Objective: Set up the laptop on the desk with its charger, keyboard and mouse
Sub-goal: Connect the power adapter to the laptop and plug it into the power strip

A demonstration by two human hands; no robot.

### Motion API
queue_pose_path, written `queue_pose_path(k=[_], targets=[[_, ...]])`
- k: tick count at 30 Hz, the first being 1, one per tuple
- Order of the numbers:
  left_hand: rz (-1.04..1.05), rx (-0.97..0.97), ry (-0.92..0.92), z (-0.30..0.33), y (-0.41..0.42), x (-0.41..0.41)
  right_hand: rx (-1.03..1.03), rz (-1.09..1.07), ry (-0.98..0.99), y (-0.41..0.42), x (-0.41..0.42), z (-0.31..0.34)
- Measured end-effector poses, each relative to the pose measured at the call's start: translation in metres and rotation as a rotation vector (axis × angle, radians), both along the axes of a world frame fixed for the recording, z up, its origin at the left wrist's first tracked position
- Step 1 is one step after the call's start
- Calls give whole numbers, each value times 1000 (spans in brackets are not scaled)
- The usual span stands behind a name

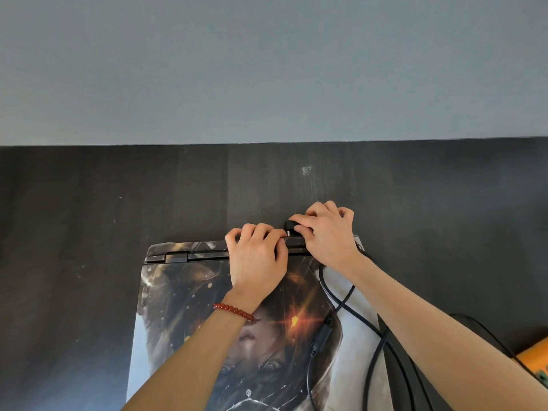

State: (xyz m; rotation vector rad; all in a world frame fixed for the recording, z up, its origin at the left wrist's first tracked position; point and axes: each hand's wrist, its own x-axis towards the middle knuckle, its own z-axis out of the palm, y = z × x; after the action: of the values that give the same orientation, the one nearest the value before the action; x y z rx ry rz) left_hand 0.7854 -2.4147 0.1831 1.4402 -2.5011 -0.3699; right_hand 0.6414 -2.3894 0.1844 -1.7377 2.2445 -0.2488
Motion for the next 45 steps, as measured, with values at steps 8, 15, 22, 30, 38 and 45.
queue_pose_path(k=[8,15,22,30,38,45], targets=[[-40,-4,-62,0,-1,-1,15,-114,-45,2,-1,-1],[74,-58,70,-2,2,0,118,-31,-169,-9,-5,2],[104,-23,73,-4,2,-1,159,69,-164,-13,-6,3],[105,-6,33,-6,3,-1,86,150,-93,2,-1,3],[103,-6,50,-7,2,-2,58,224,-16,4,-3,-1],[70,-4,56,-5,5,3,-16,-19,41,37,18,6]])
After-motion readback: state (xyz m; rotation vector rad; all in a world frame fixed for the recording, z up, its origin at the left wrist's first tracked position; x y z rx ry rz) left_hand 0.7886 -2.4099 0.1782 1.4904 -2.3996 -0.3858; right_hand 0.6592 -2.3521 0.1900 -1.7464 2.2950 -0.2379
